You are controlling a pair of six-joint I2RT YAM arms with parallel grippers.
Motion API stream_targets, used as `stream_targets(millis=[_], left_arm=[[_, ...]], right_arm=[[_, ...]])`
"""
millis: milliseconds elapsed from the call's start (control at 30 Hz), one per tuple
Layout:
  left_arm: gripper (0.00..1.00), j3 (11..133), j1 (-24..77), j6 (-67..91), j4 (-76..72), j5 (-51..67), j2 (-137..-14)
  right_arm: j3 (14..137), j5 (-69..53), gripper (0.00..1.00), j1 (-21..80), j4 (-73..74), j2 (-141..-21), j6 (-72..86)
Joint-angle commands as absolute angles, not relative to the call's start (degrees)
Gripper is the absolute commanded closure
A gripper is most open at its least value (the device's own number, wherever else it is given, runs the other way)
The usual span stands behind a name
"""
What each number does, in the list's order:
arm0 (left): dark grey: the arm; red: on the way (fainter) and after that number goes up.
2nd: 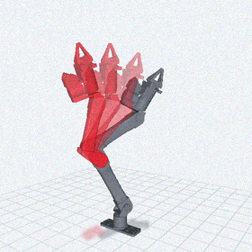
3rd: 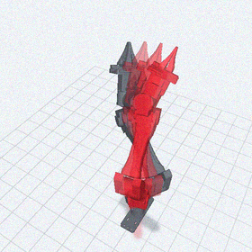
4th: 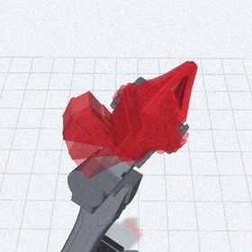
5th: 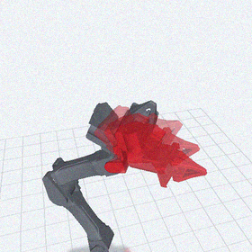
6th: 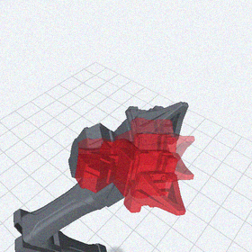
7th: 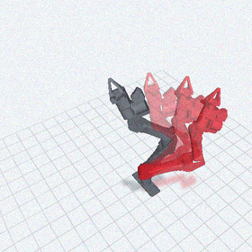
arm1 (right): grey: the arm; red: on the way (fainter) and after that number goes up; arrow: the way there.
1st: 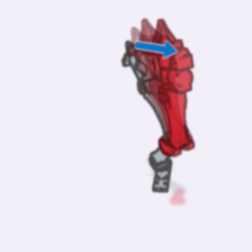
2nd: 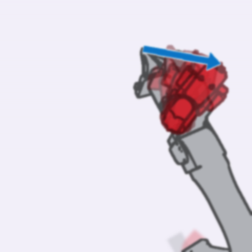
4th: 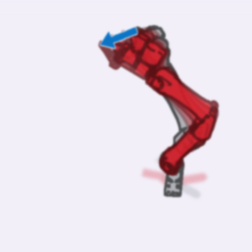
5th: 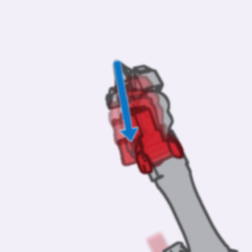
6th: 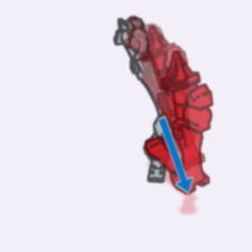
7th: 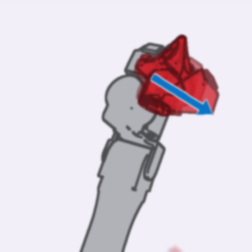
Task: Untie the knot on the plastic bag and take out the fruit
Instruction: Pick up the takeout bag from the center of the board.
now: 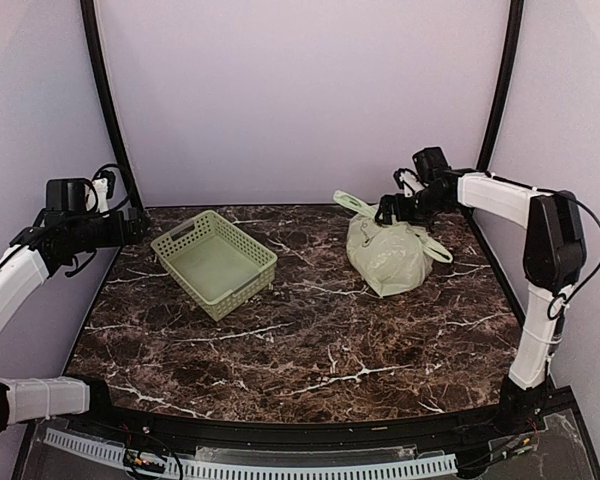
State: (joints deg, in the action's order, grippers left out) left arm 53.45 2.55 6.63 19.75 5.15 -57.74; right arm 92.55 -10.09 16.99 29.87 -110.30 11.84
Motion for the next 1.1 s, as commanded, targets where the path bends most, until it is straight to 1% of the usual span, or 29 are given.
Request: stream_targets(millis=[0,67,100,167,200,267,333,367,433,600,700,800,867,1000,1067], left_arm=[[0.01,52.7,2.9,6.2,19.5,5.9,-57.8],[0.01,52.6,2.9,6.3,19.3,6.4,-57.8],[0.01,52.5,2.9,6.4,19.3,6.7,-57.8],[0.01,52.3,2.9,6.7,19.0,7.0,-57.6],[0.01,52.1,2.9,6.8,18.9,7.0,-57.5],[0.01,51.8,2.9,7.1,18.6,7.0,-57.3],[0.01,51.5,2.9,7.3,18.2,7.2,-57.2],[0.01,51.5,2.9,7.5,18.1,7.7,-57.2],[0.01,51.4,2.8,7.6,17.7,8.3,-57.1],[0.02,50.8,2.8,8.5,16.5,9.3,-57.1],[0.05,50.6,3.0,8.3,15.3,11.8,-57.2],[0.06,50.8,4.5,7.6,13.8,13.6,-57.8],[0.07,51.7,6.2,7.2,13.5,14.9,-58.5],[0.07,56.0,8.7,7.4,12.8,20.6,-60.9],[0.07,58.1,9.7,7.7,12.1,22.8,-62.0]], right_arm=[[94.2,-6.7,0.01,17.8,31.8,-114.3,11.0],[94.7,-6.2,0.02,17.8,31.9,-115.9,10.9],[94.7,-5.6,0.04,17.8,31.4,-116.5,11.0],[93.9,-3.5,0.12,17.8,29.9,-116.8,11.4],[93.2,-2.7,0.2,17.8,28.6,-116.4,11.5],[91.1,-2.0,0.39,17.8,25.8,-115.1,11.6],[89.2,-2.5,0.7,17.8,23.0,-113.3,11.7],[88.3,-3.3,0.82,17.8,21.5,-112.3,11.5],[86.5,-4.6,1.0,17.8,19.0,-109.6,11.3],[82.1,-9.7,1.0,17.8,13.7,-102.9,9.1],[79.3,-14.3,1.0,17.8,10.8,-98.0,6.9],[78.4,-19.4,1.0,17.8,11.0,-94.2,4.5],[78.2,-25.1,1.0,17.8,12.1,-92.2,2.1],[77.6,-36.8,1.0,18.0,14.8,-88.8,0.4],[76.5,-39.6,1.0,19.0,15.6,-87.1,-1.9]])
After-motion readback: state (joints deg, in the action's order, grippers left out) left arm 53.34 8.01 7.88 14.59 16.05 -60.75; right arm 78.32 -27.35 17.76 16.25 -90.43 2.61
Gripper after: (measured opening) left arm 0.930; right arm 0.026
